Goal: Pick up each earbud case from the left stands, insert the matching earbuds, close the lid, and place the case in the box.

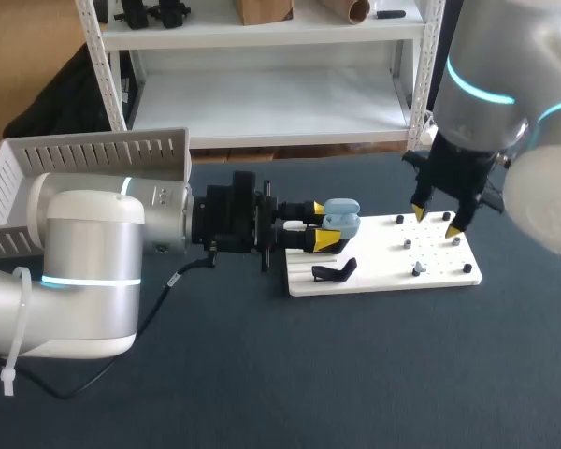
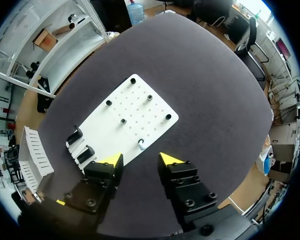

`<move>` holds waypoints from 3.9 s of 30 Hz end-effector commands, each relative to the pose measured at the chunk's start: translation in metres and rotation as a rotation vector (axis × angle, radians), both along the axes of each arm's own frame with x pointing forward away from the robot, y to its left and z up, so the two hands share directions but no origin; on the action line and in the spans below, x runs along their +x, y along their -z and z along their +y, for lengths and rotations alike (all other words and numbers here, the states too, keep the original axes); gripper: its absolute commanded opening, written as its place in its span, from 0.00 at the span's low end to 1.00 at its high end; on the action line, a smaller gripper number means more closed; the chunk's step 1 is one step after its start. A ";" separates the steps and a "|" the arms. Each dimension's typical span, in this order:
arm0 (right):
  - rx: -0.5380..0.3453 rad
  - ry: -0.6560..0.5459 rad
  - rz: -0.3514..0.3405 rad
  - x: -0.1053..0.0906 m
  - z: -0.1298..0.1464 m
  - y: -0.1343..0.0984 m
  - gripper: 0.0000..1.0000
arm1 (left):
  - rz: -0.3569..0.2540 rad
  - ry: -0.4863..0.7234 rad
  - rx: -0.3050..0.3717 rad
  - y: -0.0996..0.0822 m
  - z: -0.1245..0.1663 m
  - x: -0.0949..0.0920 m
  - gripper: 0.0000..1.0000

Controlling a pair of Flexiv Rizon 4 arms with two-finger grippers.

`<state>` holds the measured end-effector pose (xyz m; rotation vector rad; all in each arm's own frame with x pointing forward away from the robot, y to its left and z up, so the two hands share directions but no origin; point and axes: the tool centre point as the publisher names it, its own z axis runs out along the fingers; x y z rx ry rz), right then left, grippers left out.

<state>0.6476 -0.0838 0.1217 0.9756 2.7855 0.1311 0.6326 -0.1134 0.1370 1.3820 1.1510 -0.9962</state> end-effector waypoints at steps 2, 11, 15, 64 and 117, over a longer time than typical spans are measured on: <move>-0.024 -0.020 -0.004 -0.005 0.001 0.022 0.43 | -0.002 -0.001 -0.003 0.001 0.000 0.000 0.00; -0.050 -0.096 -0.024 -0.011 0.002 0.046 0.40 | -0.002 -0.001 -0.003 0.001 0.000 0.000 0.00; -0.048 -0.125 -0.041 -0.012 -0.002 0.054 0.39 | -0.002 -0.001 -0.003 0.001 0.000 0.000 0.00; -0.029 -0.359 -0.109 0.005 0.005 0.088 0.36 | -0.002 -0.001 -0.003 0.001 0.000 0.000 0.00; -0.037 -0.333 -0.097 0.006 0.006 0.094 0.30 | -0.002 -0.001 -0.003 0.001 0.000 0.000 0.00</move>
